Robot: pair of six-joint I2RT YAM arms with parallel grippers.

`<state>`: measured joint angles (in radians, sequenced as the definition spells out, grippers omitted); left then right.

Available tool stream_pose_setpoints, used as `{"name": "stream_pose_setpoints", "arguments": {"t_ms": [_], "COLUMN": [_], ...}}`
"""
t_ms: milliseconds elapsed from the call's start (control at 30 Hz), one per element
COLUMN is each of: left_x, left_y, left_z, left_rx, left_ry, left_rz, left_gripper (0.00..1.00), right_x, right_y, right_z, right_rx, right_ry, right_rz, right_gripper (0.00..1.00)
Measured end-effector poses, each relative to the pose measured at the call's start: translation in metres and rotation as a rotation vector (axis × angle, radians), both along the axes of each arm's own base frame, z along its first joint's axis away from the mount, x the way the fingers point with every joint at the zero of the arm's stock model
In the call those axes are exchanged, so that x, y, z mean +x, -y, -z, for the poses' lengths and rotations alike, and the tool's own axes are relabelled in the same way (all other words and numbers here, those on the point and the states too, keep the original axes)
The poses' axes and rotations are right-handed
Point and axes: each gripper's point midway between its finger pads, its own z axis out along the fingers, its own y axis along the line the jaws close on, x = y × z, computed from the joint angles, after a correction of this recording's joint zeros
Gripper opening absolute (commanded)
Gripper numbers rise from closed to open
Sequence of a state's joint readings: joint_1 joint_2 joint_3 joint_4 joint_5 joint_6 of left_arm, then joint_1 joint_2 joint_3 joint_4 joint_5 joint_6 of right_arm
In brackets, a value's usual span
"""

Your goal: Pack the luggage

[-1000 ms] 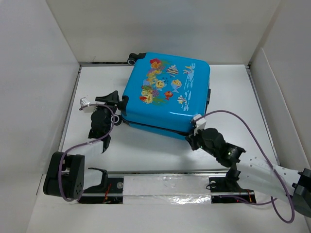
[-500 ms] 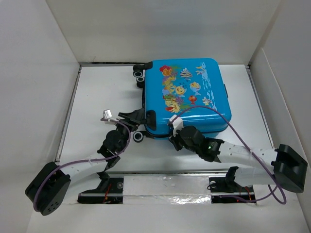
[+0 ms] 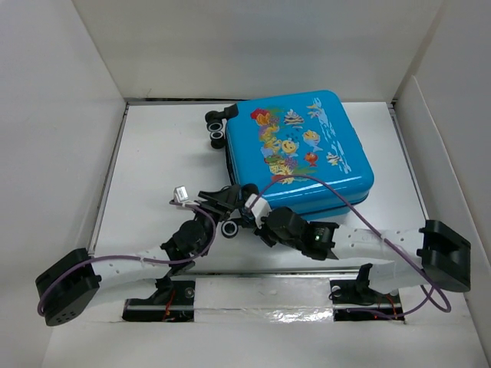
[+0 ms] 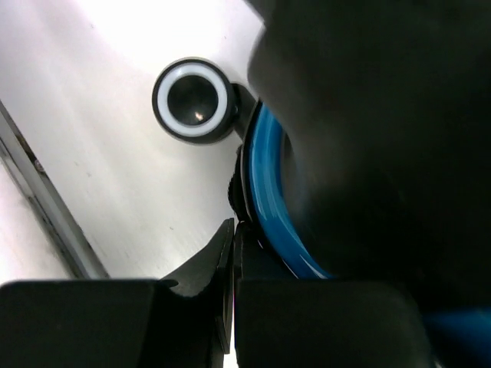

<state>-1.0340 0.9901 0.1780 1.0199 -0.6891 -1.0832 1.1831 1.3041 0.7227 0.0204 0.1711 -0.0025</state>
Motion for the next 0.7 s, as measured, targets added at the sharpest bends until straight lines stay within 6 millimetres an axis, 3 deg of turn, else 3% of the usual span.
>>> {"name": "stream_pose_setpoints", "arguments": {"t_ms": [100,200,300,500,633,667,700], "left_x": [-0.001,-0.001,-0.002,0.012,0.017,0.016,0.015], "left_y": [0.006,0.027,0.065,0.140,0.177,0.183,0.186], "left_z": [0.000,-0.004,-0.011,-0.014,-0.017,-0.017,-0.018], "left_rx": [0.015,0.041,0.071,0.131,0.145,0.152,0.160], "left_ry": [-0.004,-0.003,0.011,0.041,0.067,0.074,0.079], "left_rz": [0.007,0.042,0.123,0.241,0.316,0.338,0.360], "left_gripper": [0.00,0.00,0.00,0.00,0.01,0.08,0.36], "right_x": [-0.007,-0.012,-0.014,0.007,0.016,0.017,0.017], "right_y": [0.004,0.016,0.040,0.107,0.141,0.146,0.148], "right_z": [0.000,-0.003,-0.011,-0.011,-0.011,-0.010,-0.010], "right_rx": [0.050,0.110,0.176,0.210,0.201,0.208,0.217], "right_ry": [0.005,0.008,0.028,0.102,0.151,0.157,0.159], "right_rz": [0.043,0.075,0.134,0.345,0.475,0.493,0.503], "right_gripper": [0.00,0.00,0.00,0.00,0.00,0.00,0.00]}}
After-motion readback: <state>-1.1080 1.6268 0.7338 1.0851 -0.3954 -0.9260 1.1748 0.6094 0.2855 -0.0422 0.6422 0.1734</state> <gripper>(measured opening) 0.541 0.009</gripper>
